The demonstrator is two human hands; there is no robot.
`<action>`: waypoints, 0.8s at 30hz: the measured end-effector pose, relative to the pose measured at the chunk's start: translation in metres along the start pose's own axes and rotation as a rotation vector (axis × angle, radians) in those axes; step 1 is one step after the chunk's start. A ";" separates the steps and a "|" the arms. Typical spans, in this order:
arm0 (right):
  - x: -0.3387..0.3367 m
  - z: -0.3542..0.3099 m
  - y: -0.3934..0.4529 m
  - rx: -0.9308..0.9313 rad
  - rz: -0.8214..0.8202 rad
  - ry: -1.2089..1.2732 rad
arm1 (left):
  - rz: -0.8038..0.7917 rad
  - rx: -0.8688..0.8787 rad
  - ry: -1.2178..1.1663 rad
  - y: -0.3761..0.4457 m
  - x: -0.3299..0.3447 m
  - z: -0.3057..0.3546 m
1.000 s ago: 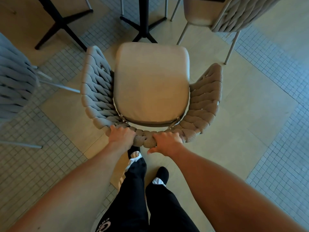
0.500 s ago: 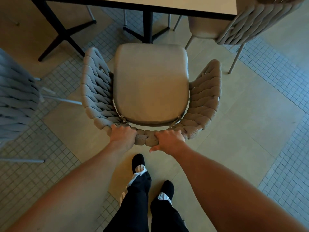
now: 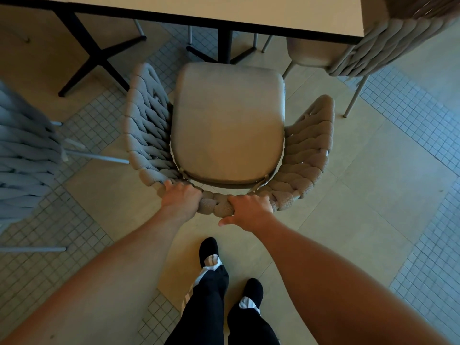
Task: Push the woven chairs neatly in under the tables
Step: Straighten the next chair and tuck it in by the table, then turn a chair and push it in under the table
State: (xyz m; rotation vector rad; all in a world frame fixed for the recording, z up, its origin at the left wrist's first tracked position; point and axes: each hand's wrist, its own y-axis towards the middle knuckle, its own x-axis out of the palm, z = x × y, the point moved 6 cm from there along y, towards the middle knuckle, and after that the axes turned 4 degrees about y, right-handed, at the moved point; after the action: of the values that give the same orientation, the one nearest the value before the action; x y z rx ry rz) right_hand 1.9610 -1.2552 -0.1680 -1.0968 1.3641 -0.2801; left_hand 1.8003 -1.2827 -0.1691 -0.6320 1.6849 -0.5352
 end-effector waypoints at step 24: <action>-0.017 0.021 -0.017 -0.044 -0.049 -0.035 | 0.139 0.018 -0.289 -0.028 -0.004 -0.005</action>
State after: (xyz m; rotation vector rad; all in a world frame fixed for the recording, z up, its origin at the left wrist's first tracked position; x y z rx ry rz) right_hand 1.9817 -1.2420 -0.1477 -1.1678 1.3192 -0.2664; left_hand 1.7996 -1.3011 -0.1471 -0.5467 1.4369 -0.3410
